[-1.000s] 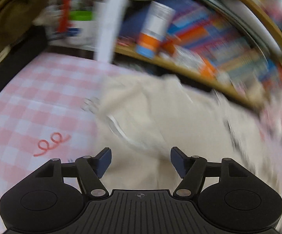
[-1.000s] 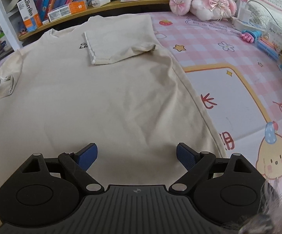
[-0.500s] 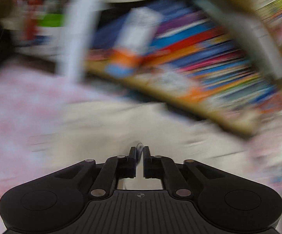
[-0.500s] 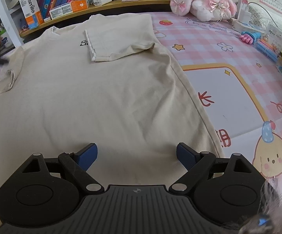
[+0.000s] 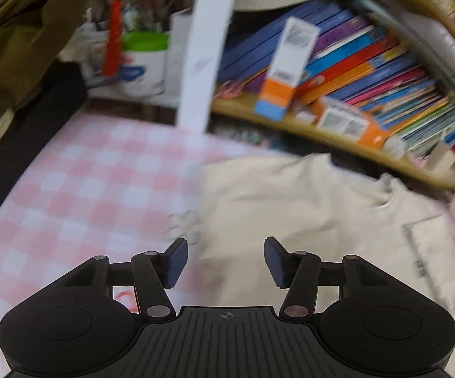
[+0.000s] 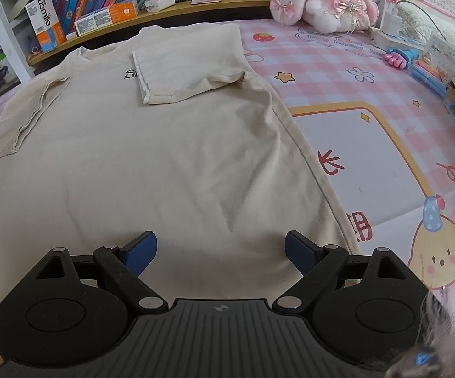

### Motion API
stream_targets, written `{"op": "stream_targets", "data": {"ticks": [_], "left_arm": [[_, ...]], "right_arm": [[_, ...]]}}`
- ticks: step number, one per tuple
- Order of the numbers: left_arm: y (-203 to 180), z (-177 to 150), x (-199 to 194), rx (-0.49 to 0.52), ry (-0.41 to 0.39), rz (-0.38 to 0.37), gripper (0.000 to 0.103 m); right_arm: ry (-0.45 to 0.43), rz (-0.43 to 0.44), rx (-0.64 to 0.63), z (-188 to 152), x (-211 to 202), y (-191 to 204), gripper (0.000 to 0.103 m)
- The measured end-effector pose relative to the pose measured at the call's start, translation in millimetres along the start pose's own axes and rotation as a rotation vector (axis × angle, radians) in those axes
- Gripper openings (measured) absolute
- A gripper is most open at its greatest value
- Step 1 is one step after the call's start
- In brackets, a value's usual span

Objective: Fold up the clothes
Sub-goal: 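Lay the held sleeve onto the shirt body and open the left gripper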

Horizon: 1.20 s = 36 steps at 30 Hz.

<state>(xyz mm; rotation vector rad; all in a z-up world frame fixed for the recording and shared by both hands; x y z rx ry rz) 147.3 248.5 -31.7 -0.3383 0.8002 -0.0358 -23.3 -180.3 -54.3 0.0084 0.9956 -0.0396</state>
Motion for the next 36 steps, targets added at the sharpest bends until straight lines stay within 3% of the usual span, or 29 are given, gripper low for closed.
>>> {"op": "stream_targets", "data": {"ticks": [8, 11, 12, 13, 19, 23, 25, 32, 36], "left_arm": [[30, 11, 40, -0.155, 0.025, -0.049, 0.051], [34, 16, 49, -0.171, 0.021, -0.071, 0.032], [36, 17, 51, -0.178, 0.031, -0.078, 0.008], [38, 18, 55, -0.18, 0.045, -0.072, 0.0], [39, 32, 67, -0.096, 0.02, -0.003, 0.0], [40, 32, 70, -0.07, 0.008, -0.013, 0.0], [40, 31, 69, -0.058, 0.008, -0.02, 0.005], [41, 10, 25, -0.063, 0.019, -0.034, 0.007], [29, -28, -29, -0.021, 0.011, -0.02, 0.02]], "right_arm": [[0.027, -0.036, -0.043, -8, -5, 9, 0.088], [0.027, -0.065, -0.031, -11, -10, 10, 0.088], [0.027, -0.074, -0.025, -12, -12, 10, 0.088], [0.029, -0.081, -0.017, -13, -12, 11, 0.088], [0.039, -0.123, 0.024, -20, -16, 15, 0.088], [0.042, -0.147, 0.037, -26, -17, 17, 0.088], [0.044, -0.158, 0.044, -30, -18, 18, 0.088], [0.012, -0.143, 0.044, -28, -23, 9, 0.088], [-0.018, -0.115, 0.032, -22, -25, 1, 0.088]]}}
Point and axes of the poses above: each gripper's, at about its wrist camera, not at the fingertips, and x roughly the way its jaws point, y to its left, z to its top, the point moved 3 cm from there along x, roughly the way its jaws point, and after that the axes turned 6 degrees about -z, right-handed, at the moved point
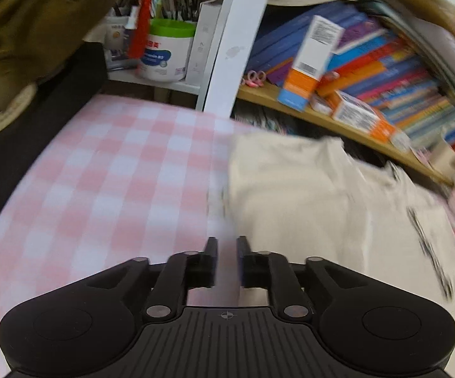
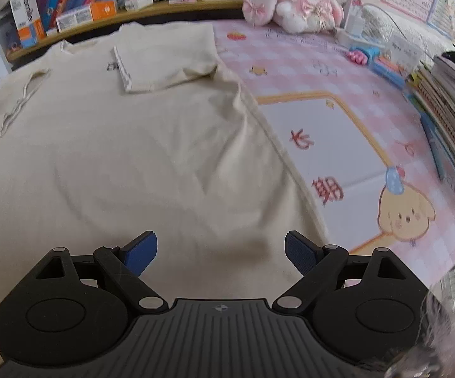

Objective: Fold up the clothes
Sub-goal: 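Lay the held sleeve onto the shirt body and open the left gripper, then move both open grippers to the long side edge of the shirt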

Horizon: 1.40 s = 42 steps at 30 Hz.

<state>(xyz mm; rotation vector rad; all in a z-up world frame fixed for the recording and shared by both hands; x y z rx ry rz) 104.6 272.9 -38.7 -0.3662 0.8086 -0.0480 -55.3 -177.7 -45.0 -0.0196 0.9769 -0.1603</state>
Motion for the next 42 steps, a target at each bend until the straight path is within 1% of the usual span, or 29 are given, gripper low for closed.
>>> {"op": "stream_targets", "data": {"ticks": [1, 3, 6, 9, 12, 15, 17, 20, 21, 23, 24, 27, 34, 38, 42], "left_arm": [[-4, -13, -14, 0.007, -0.006, 0.012, 0.026], [-13, -40, -41, 0.021, -0.018, 0.037, 0.031], [-30, -81, -75, 0.016, -0.03, 0.063, 0.031], [-46, -116, -101, -0.033, -0.034, 0.097, 0.031], [-64, -144, -121, -0.085, -0.046, 0.121, 0.031], [-85, -166, -137, -0.1, -0.061, 0.137, 0.031], [-100, -179, -146, -0.107, -0.068, 0.149, 0.033], [-122, -201, -161, -0.11, -0.081, 0.17, 0.046], [-128, -209, -165, -0.11, -0.084, 0.18, 0.051], [-140, -224, -173, -0.113, -0.088, 0.202, 0.054], [-145, -231, -175, -0.113, -0.084, 0.209, 0.056], [-158, -248, -182, -0.102, -0.067, 0.219, 0.064], [-175, -267, -196, -0.097, -0.064, 0.254, 0.082], [-177, -281, -204, -0.096, -0.049, 0.275, 0.085], [-173, -293, -210, -0.108, -0.035, 0.305, 0.087]], "right_arm": [[-0.008, 0.007, -0.002, 2, 0, -2, 0.088], [-0.023, 0.022, -0.007, 5, -1, -6, 0.088], [-0.046, 0.049, -0.02, 8, -2, -13, 0.088], [-0.072, 0.089, -0.046, 9, -5, -21, 0.088], [-0.092, 0.128, -0.07, 7, -7, -30, 0.088], [-0.111, 0.172, -0.107, 1, -11, -38, 0.088], [-0.122, 0.195, -0.127, -5, -15, -44, 0.088], [-0.132, 0.223, -0.15, -15, -20, -56, 0.088], [-0.136, 0.232, -0.157, -18, -22, -60, 0.088], [-0.143, 0.248, -0.167, -26, -26, -70, 0.088], [-0.144, 0.252, -0.167, -31, -28, -75, 0.088], [-0.135, 0.257, -0.151, -43, -32, -93, 0.088], [-0.114, 0.253, -0.101, -65, -38, -125, 0.088], [-0.095, 0.262, -0.088, -76, -38, -130, 0.088], [-0.055, 0.287, -0.03, -80, -36, -136, 0.087]]}}
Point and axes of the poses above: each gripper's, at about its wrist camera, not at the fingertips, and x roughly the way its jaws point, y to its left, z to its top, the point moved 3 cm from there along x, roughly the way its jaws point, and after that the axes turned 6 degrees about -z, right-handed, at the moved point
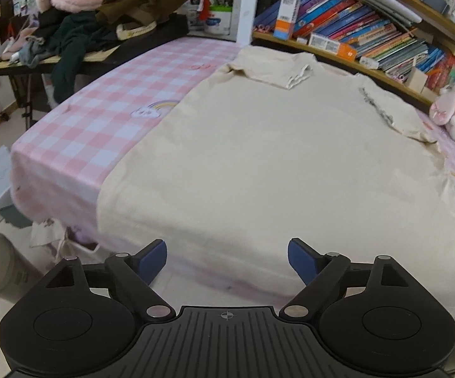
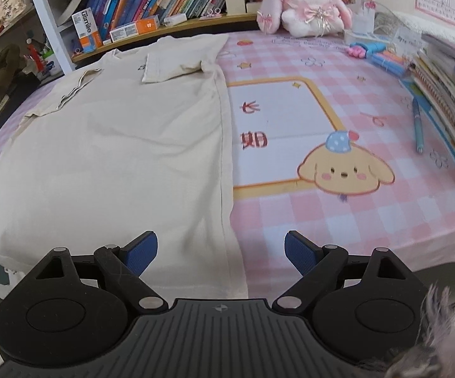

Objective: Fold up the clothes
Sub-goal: 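Move both open grippers to the long side edge of the shirt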

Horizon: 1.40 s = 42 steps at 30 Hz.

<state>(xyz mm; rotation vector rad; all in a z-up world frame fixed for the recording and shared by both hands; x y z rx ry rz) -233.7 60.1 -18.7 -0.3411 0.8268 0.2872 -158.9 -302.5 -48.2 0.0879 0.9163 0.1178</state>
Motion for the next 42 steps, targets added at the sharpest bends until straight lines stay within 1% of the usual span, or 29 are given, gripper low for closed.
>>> {"op": "stream_targets", "data": {"ticks": [5, 7, 9, 13, 17, 20, 22, 24, 26, 28, 30, 32, 36, 37, 40, 42], "left_arm": [[12, -7, -4, -0.047, 0.009, 0.02, 0.087], [16, -8, -5, -0.067, 0.007, 0.02, 0.089], [20, -8, -6, -0.08, 0.005, 0.013, 0.093], [29, -5, -5, -0.083, -0.011, -0.033, 0.093], [44, 1, -1, -0.092, 0.008, -0.02, 0.093], [63, 6, 3, -0.144, 0.03, -0.024, 0.093], [79, 9, 4, -0.187, 0.023, -0.036, 0.092], [94, 11, 5, -0.218, 0.01, -0.053, 0.091], [106, 13, 5, -0.22, 0.003, -0.058, 0.084], [117, 17, 7, -0.219, 0.011, -0.067, 0.066], [126, 21, 12, -0.216, 0.023, -0.074, 0.057], [135, 26, 17, -0.205, 0.032, -0.084, 0.057], [149, 41, 31, -0.171, 0.061, -0.144, 0.057], [152, 45, 34, -0.162, 0.068, -0.158, 0.059], [164, 56, 43, -0.162, 0.093, -0.215, 0.059], [172, 59, 52, -0.197, 0.136, -0.267, 0.065]], "right_arm": [[0.038, 0.03, 0.082, -6, 0, -7, 0.086], [0.054, 0.042, 0.114, -8, 0, -10, 0.086], [0.069, 0.053, 0.147, -10, 1, -13, 0.085], [0.103, 0.078, 0.251, -13, 2, -26, 0.079], [0.125, 0.097, 0.355, -15, 6, -39, 0.075], [0.149, 0.113, 0.414, -18, 11, -46, 0.074], [0.167, 0.127, 0.446, -19, 14, -49, 0.072], [0.174, 0.137, 0.452, -20, 17, -48, 0.069], [0.181, 0.146, 0.456, -20, 19, -46, 0.067], [0.189, 0.151, 0.45, -20, 21, -43, 0.066], [0.198, 0.148, 0.439, -19, 23, -39, 0.061], [0.205, 0.143, 0.431, -17, 24, -36, 0.061], [0.226, 0.136, 0.422, -14, 28, -32, 0.063], [0.235, 0.138, 0.426, -14, 29, -32, 0.063], [0.259, 0.149, 0.442, -13, 32, -35, 0.063], [0.276, 0.155, 0.455, -12, 34, -37, 0.064]]}}
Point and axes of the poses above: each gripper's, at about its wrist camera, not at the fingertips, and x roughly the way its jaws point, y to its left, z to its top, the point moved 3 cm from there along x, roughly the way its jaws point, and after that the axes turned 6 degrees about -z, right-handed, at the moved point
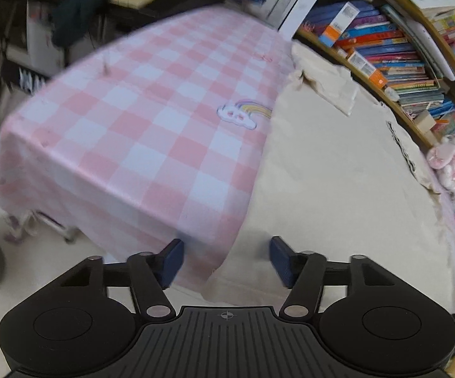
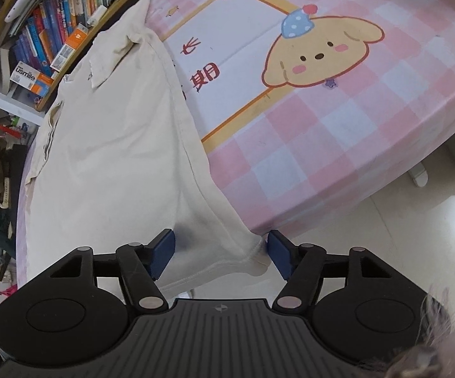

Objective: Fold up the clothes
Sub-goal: 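Move both open grippers to the long side edge of the shirt, then grasp the shirt side edge with both grippers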

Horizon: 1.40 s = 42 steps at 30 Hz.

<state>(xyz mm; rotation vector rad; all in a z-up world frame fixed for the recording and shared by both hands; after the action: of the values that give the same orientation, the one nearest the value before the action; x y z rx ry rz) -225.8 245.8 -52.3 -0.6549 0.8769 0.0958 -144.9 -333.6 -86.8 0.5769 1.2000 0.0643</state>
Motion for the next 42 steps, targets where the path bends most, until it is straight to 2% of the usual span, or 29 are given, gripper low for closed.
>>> {"op": "stream_targets", "data": {"ticks": [3, 9, 12, 14, 16, 17, 18, 19, 21, 22, 25, 28, 31, 33, 36, 38, 40, 42], "left_arm": [[13, 4, 6, -0.055, 0.051, -0.076, 0.068], [23, 1, 16, -0.134, 0.088, -0.182, 0.069], [19, 1, 22, -0.148, 0.107, -0.209, 0.069], [18, 1, 21, -0.163, 0.113, -0.214, 0.065], [19, 0, 17, -0.169, 0.123, -0.226, 0.054], [19, -1, 14, -0.169, 0.128, -0.232, 0.051], [18, -1, 10, -0.158, 0.13, -0.243, 0.038], [16, -2, 6, -0.147, 0.131, -0.256, 0.024], [11, -2, 0, -0.118, 0.134, -0.271, 0.015], [7, -2, -2, -0.098, 0.135, -0.272, 0.015], [5, -1, -1, -0.087, 0.139, -0.276, 0.015], [3, -2, 5, -0.084, 0.152, -0.264, 0.018], [2, -4, 7, -0.096, 0.149, -0.26, 0.023], [1, -5, 9, -0.103, 0.147, -0.259, 0.025], [0, -6, 8, -0.102, 0.131, -0.252, 0.022], [-5, -8, 3, -0.07, 0.115, -0.225, 0.013], [-11, -11, -2, -0.038, 0.099, -0.197, 0.009], [-13, -12, -3, -0.035, 0.097, -0.187, 0.008]], "right_arm": [[0.026, 0.01, 0.025, 3, 3, -2, 0.064], [0.069, 0.034, 0.075, 9, 11, -4, 0.072], [0.078, 0.038, 0.081, 10, 14, -3, 0.075], [0.082, 0.043, 0.087, 10, 15, -3, 0.075], [0.09, 0.053, 0.089, 9, 14, -4, 0.069], [0.097, 0.064, 0.085, 8, 11, -4, 0.062], [0.105, 0.077, 0.08, 6, 7, -5, 0.053], [0.112, 0.089, 0.076, 4, 4, -6, 0.038], [0.113, 0.114, 0.062, 0, -6, -7, 0.019], [0.111, 0.12, 0.05, -1, -11, -6, 0.015], [0.091, 0.133, 0.011, -2, -21, -1, 0.014], [0.093, 0.107, -0.019, -1, -19, 3, 0.015], [0.098, 0.088, -0.028, -1, -13, 5, 0.022], [0.099, 0.083, -0.031, -1, -9, 6, 0.03], [0.105, 0.086, -0.027, 0, -6, 4, 0.031], [0.109, 0.095, -0.026, 0, -7, 3, 0.025], [0.108, 0.109, -0.031, 0, -10, 2, 0.011], [0.091, 0.114, -0.046, -1, -16, 1, 0.009]]}}
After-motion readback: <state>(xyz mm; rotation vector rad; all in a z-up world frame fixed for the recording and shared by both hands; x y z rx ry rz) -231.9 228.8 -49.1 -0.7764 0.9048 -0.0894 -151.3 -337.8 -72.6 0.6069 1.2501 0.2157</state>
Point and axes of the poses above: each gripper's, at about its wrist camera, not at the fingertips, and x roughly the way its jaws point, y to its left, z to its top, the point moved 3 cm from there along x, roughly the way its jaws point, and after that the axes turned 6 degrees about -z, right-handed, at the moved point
